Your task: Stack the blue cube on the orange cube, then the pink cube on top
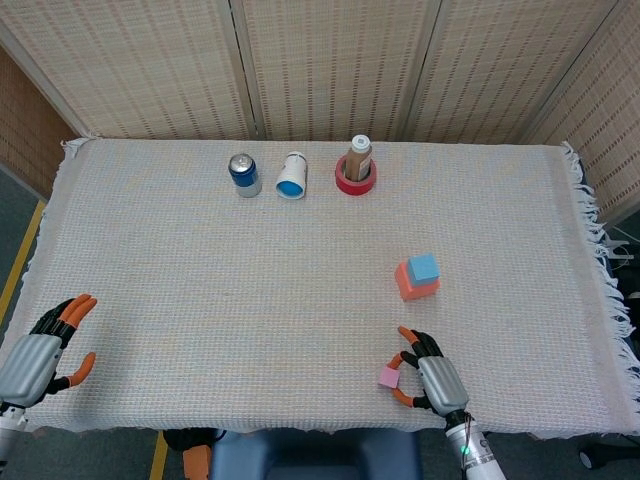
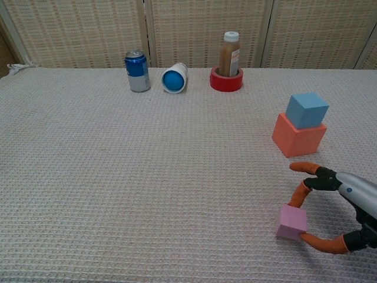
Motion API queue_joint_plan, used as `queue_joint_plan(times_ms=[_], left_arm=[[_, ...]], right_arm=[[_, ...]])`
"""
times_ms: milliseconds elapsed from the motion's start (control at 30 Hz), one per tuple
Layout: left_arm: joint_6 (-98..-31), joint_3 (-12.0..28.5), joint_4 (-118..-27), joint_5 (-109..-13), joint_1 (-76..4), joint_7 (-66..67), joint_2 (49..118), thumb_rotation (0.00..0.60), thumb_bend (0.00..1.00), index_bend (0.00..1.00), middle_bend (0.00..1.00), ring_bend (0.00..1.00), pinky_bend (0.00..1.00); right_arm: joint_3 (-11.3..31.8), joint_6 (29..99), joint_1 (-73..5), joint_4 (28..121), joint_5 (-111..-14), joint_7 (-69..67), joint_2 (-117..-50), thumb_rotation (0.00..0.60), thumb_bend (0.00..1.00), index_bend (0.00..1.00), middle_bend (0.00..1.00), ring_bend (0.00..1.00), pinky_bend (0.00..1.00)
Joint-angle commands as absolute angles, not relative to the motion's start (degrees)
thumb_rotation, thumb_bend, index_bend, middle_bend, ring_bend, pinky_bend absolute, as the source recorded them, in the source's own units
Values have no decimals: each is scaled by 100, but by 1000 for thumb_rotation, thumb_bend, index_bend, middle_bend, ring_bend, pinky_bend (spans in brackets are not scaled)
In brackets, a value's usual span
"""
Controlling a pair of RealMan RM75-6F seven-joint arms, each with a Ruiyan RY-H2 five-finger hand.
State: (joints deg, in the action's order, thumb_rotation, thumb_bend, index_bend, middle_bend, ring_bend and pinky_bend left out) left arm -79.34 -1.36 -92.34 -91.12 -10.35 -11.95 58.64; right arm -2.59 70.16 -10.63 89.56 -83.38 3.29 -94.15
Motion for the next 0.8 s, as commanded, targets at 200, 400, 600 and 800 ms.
queue_joint_plan(times_ms=[200, 400, 600, 800], left_arm=[[-7943, -135, -9244, -9111, -1033, -1103, 5887, 600, 461, 0, 0, 0, 115], [-7915, -130, -9256, -9070, -1034, -950, 5928, 600, 460, 0, 0, 0, 114], [-7813, -145, -9280, -9021, -1058, -715, 5987, 600, 460, 0, 0, 0, 115], [-7757, -193, -9318, -9086, -1079, -543, 6040, 600, 458, 0, 0, 0, 113]], right_arm=[[58, 6424, -1674, 9578, -8491, 221, -8617, 600, 383, 547, 62, 0, 0], [173, 6224, -2057, 9922, -8917, -412, -7948, 600, 406, 544, 61, 0, 0], [379, 5941, -2514, 10104, -9166, -1043, -7157, 600, 409, 545, 60, 0, 0], [571, 5758, -2866, 10107, -9259, -1438, -6479, 600, 429, 550, 60, 0, 0]])
